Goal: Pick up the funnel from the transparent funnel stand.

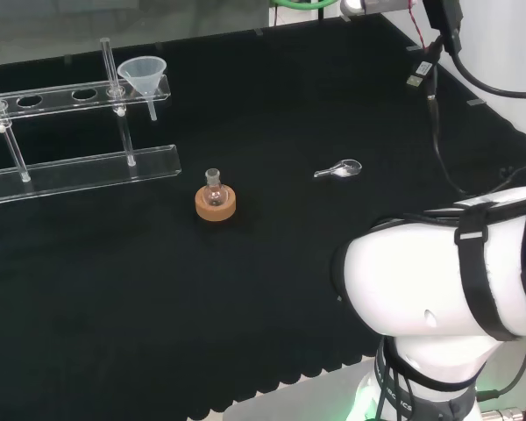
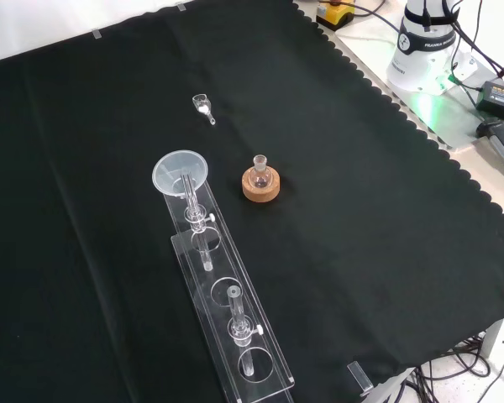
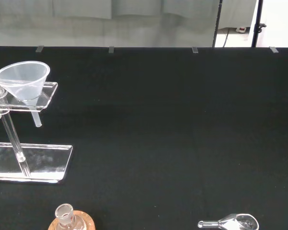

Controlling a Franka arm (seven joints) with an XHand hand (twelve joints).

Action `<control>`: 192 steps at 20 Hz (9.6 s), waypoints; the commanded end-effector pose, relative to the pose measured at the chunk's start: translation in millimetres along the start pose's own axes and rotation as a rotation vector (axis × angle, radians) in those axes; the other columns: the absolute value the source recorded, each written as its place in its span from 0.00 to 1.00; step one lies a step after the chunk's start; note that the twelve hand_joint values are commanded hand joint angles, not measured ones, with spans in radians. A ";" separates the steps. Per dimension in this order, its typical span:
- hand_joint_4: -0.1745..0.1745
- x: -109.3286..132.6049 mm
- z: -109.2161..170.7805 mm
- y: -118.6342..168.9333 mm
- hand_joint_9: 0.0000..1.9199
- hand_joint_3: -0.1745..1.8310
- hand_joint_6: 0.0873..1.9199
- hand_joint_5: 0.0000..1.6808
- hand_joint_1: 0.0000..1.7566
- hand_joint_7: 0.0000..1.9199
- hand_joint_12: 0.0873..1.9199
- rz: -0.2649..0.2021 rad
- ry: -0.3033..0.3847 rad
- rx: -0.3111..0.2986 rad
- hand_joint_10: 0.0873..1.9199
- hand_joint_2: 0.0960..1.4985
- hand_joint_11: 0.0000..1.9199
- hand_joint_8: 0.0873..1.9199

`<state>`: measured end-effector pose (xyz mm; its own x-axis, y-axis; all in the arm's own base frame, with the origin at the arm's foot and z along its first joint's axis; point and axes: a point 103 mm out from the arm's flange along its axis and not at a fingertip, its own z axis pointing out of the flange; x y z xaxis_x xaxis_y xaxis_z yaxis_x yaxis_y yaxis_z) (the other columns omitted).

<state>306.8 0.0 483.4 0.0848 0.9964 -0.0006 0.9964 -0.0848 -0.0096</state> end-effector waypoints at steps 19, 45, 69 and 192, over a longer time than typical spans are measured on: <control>0.75 47.6 25.9 71.4 0.00 0.21 0.00 0.00 0.00 0.00 0.33 -0.158 0.131 -0.227 0.00 0.49 0.00 0.00; 0.77 221.2 121.3 219.7 0.00 0.16 0.00 0.00 0.00 0.00 0.00 -0.163 0.097 0.039 0.00 0.50 0.00 0.00; 0.74 207.4 194.9 249.8 0.00 0.16 0.00 0.00 0.00 0.00 0.00 -0.083 0.113 0.189 0.00 0.51 0.00 0.00; 0.00 134.8 -37.0 202.3 0.89 0.21 0.55 0.56 0.46 0.54 0.62 -0.076 0.677 0.091 0.55 0.68 1.00 0.71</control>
<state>518.0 123.0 514.6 0.0442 0.8060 0.5902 0.9983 -0.0137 -0.0560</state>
